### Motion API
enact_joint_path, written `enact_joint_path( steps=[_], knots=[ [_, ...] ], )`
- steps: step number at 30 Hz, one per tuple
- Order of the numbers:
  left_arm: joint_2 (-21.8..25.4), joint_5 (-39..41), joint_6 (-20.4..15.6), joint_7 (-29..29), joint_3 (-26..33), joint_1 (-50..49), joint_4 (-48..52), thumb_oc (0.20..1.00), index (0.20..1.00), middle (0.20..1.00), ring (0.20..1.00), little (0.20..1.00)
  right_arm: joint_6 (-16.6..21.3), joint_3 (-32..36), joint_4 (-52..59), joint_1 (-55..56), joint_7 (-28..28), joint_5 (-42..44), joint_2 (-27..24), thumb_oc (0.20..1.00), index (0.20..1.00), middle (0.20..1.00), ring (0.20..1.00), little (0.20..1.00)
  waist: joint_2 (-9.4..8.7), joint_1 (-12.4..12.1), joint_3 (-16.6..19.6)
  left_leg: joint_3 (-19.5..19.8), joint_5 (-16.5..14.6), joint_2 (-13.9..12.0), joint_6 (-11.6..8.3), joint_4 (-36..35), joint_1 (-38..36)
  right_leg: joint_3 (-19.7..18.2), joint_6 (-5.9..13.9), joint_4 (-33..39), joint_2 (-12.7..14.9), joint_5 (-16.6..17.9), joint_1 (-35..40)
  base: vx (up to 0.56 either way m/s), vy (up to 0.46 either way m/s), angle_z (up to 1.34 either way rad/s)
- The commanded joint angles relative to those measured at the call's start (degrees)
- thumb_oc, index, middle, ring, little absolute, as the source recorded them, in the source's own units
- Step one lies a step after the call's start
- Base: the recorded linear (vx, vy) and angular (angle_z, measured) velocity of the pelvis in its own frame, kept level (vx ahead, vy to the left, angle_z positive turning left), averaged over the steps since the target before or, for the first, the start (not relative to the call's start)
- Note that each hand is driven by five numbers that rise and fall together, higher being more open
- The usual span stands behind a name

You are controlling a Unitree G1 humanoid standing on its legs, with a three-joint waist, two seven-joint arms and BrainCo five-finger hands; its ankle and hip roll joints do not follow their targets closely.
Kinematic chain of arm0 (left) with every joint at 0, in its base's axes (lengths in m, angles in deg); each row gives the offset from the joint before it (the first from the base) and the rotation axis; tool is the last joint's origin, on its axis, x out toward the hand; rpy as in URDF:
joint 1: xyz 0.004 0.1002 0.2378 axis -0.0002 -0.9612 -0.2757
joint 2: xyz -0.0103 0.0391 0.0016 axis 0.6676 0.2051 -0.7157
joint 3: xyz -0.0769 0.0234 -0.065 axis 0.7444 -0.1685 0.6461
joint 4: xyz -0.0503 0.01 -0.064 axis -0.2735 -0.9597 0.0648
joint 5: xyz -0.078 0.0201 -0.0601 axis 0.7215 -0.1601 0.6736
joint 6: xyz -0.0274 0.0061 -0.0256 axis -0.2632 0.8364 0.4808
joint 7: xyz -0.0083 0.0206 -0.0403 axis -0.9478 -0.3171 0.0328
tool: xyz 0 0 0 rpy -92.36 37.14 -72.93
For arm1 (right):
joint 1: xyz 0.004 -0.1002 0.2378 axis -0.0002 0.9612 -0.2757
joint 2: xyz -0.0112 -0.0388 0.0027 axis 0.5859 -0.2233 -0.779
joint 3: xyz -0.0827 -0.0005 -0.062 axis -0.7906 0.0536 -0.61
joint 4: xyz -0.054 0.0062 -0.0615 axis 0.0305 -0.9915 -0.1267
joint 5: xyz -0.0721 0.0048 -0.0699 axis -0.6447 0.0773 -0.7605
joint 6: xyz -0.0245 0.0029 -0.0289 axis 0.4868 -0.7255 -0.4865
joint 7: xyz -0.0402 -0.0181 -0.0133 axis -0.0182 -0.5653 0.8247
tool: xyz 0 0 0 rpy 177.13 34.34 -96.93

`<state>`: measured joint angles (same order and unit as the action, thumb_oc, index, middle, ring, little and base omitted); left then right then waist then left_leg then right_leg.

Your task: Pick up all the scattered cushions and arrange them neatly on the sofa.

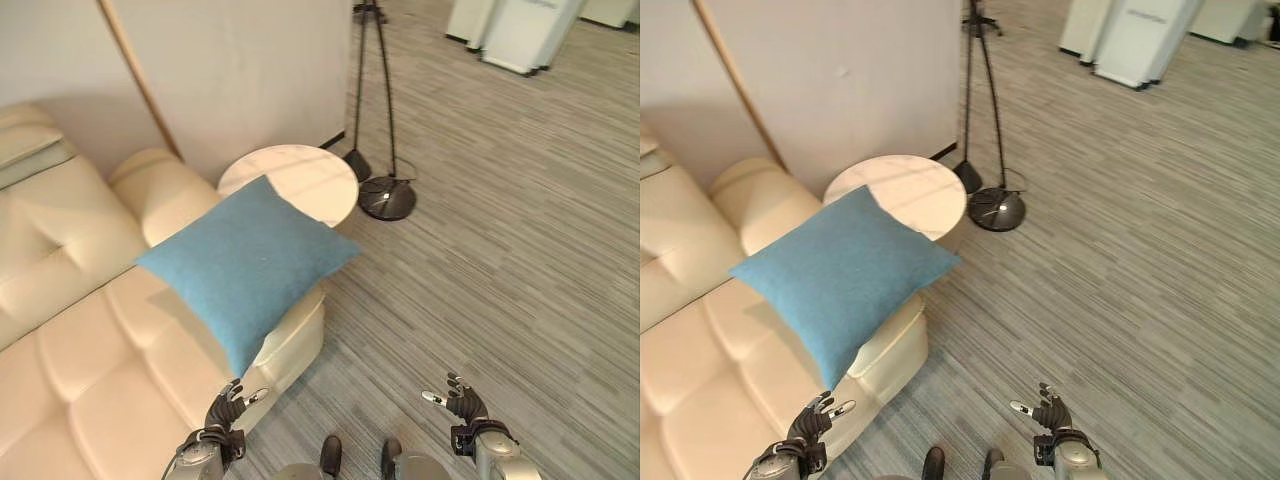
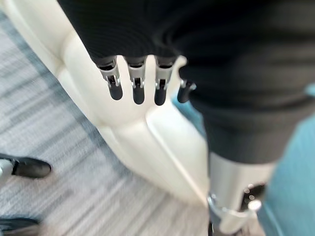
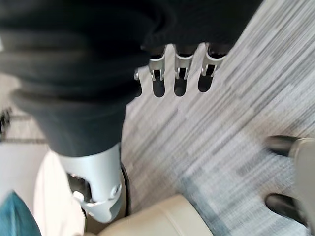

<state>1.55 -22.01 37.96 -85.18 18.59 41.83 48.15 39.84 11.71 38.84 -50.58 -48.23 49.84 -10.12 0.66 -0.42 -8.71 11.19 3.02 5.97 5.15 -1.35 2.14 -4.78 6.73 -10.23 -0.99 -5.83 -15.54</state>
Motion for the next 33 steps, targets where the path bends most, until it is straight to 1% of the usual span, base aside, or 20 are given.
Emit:
enact_joint_path(
  steps=[1, 4, 5, 7, 9, 11, 12, 13, 15, 16, 17, 18, 22, 23, 24, 26, 27, 30, 32, 33],
  knots=[
    [0.9, -1.4, -2.2, 0.2, -0.8, 0.2, 3.8, 1.000, 1.000, 1.000, 1.000, 1.000, 2.0, 2.1, 1.1, -0.7, 1.0, 2.2, -2.2, 1.000, 1.000, 1.000, 1.000, 1.000, -1.18, 2.4, -2.3, -0.1, -4.3, -0.4, -3.31, -0.6, -3.2, 1.0, 0.75, 5.5, -0.1, 9.5, -1.4, 0.22, -0.126, 0.97],
    [0.7, -1.5, -2.3, 0.6, -1.0, 0.4, 2.9, 1.000, 1.000, 1.000, 1.000, 1.000, 2.1, 2.0, 0.8, -0.9, 0.8, 2.3, -2.3, 1.000, 1.000, 1.000, 1.000, 1.000, -1.80, 2.6, -1.7, 1.1, -5.5, 0.5, -3.32, -0.2, -3.7, 1.8, 0.43, 9.6, 1.5, 10.4, 1.3, 0.18, -0.121, 0.86],
    [-0.1, -1.0, -2.4, 0.1, -0.2, 0.2, 1.1, 1.000, 1.000, 1.000, 1.000, 1.000, 2.4, 1.2, 0.7, -1.7, 0.1, 2.1, -2.4, 1.000, 1.000, 1.000, 1.000, 1.000, -2.07, 2.0, -0.2, 0.4, -6.4, -0.3, -3.85, -0.5, -4.7, 2.5, -0.19, 10.3, 1.6, 11.3, 3.3, 0.29, -0.197, 0.84],
    [-0.3, -0.2, -2.3, -0.2, 0.2, 0.2, 0.8, 1.000, 1.000, 1.000, 1.000, 1.000, 2.6, 0.9, 1.5, -2.0, 0.1, 2.1, -2.6, 1.000, 1.000, 1.000, 1.000, 1.000, -2.15, 1.8, 0.4, 0.3, -7.0, -0.9, -4.19, -0.1, -5.0, 3.0, -0.33, 10.7, 1.5, 11.2, 4.3, 0.27, -0.205, 0.38],
    [-0.8, 1.4, -2.6, -1.5, 1.2, 0.5, 0.7, 1.000, 1.000, 1.000, 1.000, 1.000, 3.4, 1.1, 3.2, -2.4, 0.5, 2.8, -2.6, 1.000, 1.000, 1.000, 1.000, 1.000, -2.83, 1.3, 1.1, -0.3, -8.6, -2.2, -5.63, 3.4, -4.4, 4.7, -1.28, 11.4, 1.5, 9.7, 7.3, 0.27, -0.237, 0.19],
    [-1.1, 2.3, -2.8, -2.5, 1.6, 0.9, 1.4, 1.000, 1.000, 1.000, 1.000, 1.000, 3.7, 1.5, 4.2, -2.6, 1.0, 3.0, -2.9, 1.000, 1.000, 1.000, 1.000, 1.000, -3.07, 1.3, 0.6, -1.8, -8.1, -2.4, -7.04, 10.1, -2.1, 6.4, -1.93, 11.8, 2.0, 8.4, 9.5, 0.14, -0.108, 0.53],
    [-1.1, 2.3, -2.8, -2.5, 1.6, 0.9, 1.4, 1.000, 1.000, 1.000, 1.000, 1.000, 3.7, 1.5, 4.2, -2.6, 1.0, 3.0, -2.9, 1.000, 1.000, 1.000, 1.000, 1.000, -3.07, 1.3, 0.6, -1.8, -8.1, -2.4, -7.04, 10.2, -2.1, 6.4, -1.93, 11.8, 2.0, 8.4, 9.5, 0.09, -0.095, 0.83],
    [-1.1, 2.7, -3.8, -3.9, 2.2, 1.9, 3.6, 1.000, 1.000, 1.000, 1.000, 1.000, 4.3, 2.0, 5.6, -2.8, 1.7, 3.3, -3.4, 1.000, 1.000, 1.000, 1.000, 1.000, -3.80, 1.0, -0.5, -6.2, -6.1, -2.7, -8.06, 18.9, 3.1, 8.4, -2.68, 12.0, 3.2, 7.4, 11.6, 0.09, -0.117, 0.84],
    [-0.5, 2.0, -4.5, -4.9, 2.4, 2.9, 6.2, 1.000, 1.000, 1.000, 1.000, 1.000, 4.3, 2.7, 6.3, -2.7, 2.7, 3.5, -3.8, 1.000, 1.000, 1.000, 1.000, 1.000, -4.48, 0.5, -1.0, -12.6, -5.7, -4.6, -7.60, 22.3, 6.7, 10.4, -3.12, 12.3, 4.0, 6.0, 13.5, 0.14, -0.122, 0.87],
    [-0.1, 0.8, -4.8, -5.5, 2.4, 3.2, 7.5, 1.000, 1.000, 1.000, 1.000, 1.000, 4.3, 2.9, 5.9, -2.4, 3.3, 3.3, -4.3, 1.000, 1.000, 1.000, 1.000, 1.000, -4.88, -0.2, -1.1, -16.0, -7.2, -5.8, -6.76, 20.2, 8.9, 12.2, -3.19, 12.5, 4.7, 4.9, 14.7, 0.12, -0.048, 0.69],
    [-0.1, 0.8, -4.7, -5.5, 2.4, 3.2, 7.6, 1.000, 1.000, 1.000, 1.000, 1.000, 4.3, 2.9, 5.9, -2.4, 3.3, 3.3, -4.3, 1.000, 1.000, 1.000, 1.000, 1.000, -4.90, -0.2, -1.1, -16.0, -7.3, -5.8, -6.74, 20.2, 8.9, 12.3, -3.16, 12.5, 4.8, 4.8, 14.8, 0.17, -0.019, 0.82],
    [0.1, 0.3, -4.9, -5.9, 2.5, 3.1, 8.4, 1.000, 1.000, 1.000, 1.000, 1.000, 4.2, 3.0, 5.6, -2.4, 3.5, 3.2, -4.6, 1.000, 1.000, 1.000, 1.000, 1.000, -4.87, -0.6, -0.8, -17.1, -6.6, -6.5, -6.59, 16.8, 9.5, 13.3, -3.05, 12.8, 4.8, 4.4, 15.4, 0.14, 0.016, 0.58],
    [1.3, -1.4, -5.3, -6.4, 3.6, 2.3, 12.2, 1.000, 1.000, 1.000, 1.000, 1.000, 3.8, 3.9, 5.8, -2.1, 4.5, 1.0, -6.9, 1.000, 1.000, 1.000, 1.000, 1.000, -4.30, -2.1, -0.5, -20.0, 1.4, -9.1, -8.16, 3.9, 11.3, 16.5, -2.83, 13.8, 3.8, 2.3, 18.0, 0.24, 0.056, 0.46],
    [1.8, -1.6, -6.1, -7.1, 4.7, 2.2, 13.4, 1.000, 1.000, 1.000, 1.000, 1.000, 3.7, 5.1, 5.9, -2.0, 5.6, -0.3, -8.3, 1.000, 1.000, 1.000, 1.000, 1.000, -4.86, -2.6, -0.2, -21.9, 1.4, -10.4, -9.06, 1.0, 11.5, 17.7, -2.41, 13.9, 3.9, 0.8, 19.5, 0.18, 0.080, 0.78],
    [1.8, -1.6, -6.0, -7.1, 4.8, 2.1, 13.5, 1.000, 1.000, 1.000, 1.000, 1.000, 3.7, 5.1, 5.9, -2.0, 5.6, -0.3, -8.3, 1.000, 1.000, 1.000, 1.000, 1.000, -4.70, -2.7, -0.4, -22.5, 2.6, -10.6, -8.69, 0.9, 11.7, 18.0, -2.57, 13.7, 3.8, 1.4, 19.1, 0.19, 0.097, 0.77],
    [1.9, -2.2, -6.5, -7.7, 6.1, 1.2, 13.9, 1.000, 1.000, 1.000, 1.000, 1.000, 3.8, 7.7, 6.5, -1.0, 6.6, -1.5, -9.9, 1.000, 1.000, 1.000, 1.000, 1.000, -4.70, -2.9, 0.3, -23.6, 4.5, -11.5, -8.78, -0.9, 10.4, 19.9, -2.24, 13.1, 3.8, 0.2, 20.3, 0.10, 0.077, 0.24],
    [1.9, -2.2, -6.5, -7.7, 6.1, 1.2, 13.9, 1.000, 1.000, 1.000, 1.000, 1.000, 3.8, 7.7, 6.5, -1.0, 6.6, -1.5, -9.9, 1.000, 1.000, 1.000, 1.000, 1.000, -4.70, -2.9, 0.3, -23.6, 4.5, -11.5, -8.78, -0.9, 10.4, 20.0, -2.24, 13.1, 3.8, 0.2, 20.3, 0.18, 0.152, 0.47],
    [2.1, -2.7, -7.3, -9.4, 9.3, 0.4, 13.4, 1.000, 1.000, 1.000, 1.000, 1.000, 3.7, 12.6, 7.4, -0.4, 7.9, -2.4, -12.4, 1.000, 1.000, 1.000, 1.000, 1.000, -6.15, -3.1, 1.0, -22.7, 3.1, -9.9, -7.34, -0.1, 9.4, 21.2, -1.63, 7.1, 6.4, -2.0, 20.2, 0.20, 0.182, 0.35],
    [2.5, -2.8, -7.4, -10.4, 10.7, 0.8, 12.9, 1.000, 1.000, 1.000, 1.000, 1.000, 3.3, 14.2, 8.1, 0.1, 8.0, -2.9, -12.8, 1.000, 1.000, 1.000, 1.000, 1.000, -7.00, -3.1, 0.9, -22.1, 1.4, -8.6, -6.01, 0.1, 7.5, 21.6, -0.86, -0.8, 8.7, -2.4, 18.3, 0.19, 0.178, 0.31],
    [3.1, -3.3, -7.3, -10.9, 11.2, 1.4, 12.5, 1.000, 1.000, 1.000, 1.000, 1.000, 3.1, 14.8, 8.1, -0.4, 8.2, -3.1, -13.2, 1.000, 1.000, 1.000, 1.000, 1.000, -7.29, -2.8, 0.6, -21.8, 0.6, -8.0, -5.28, 0.0, 6.3, 21.7, -0.28, -5.4, 9.8, -0.7, 16.6, 0.17, 0.178, 0.39]
  ],
)
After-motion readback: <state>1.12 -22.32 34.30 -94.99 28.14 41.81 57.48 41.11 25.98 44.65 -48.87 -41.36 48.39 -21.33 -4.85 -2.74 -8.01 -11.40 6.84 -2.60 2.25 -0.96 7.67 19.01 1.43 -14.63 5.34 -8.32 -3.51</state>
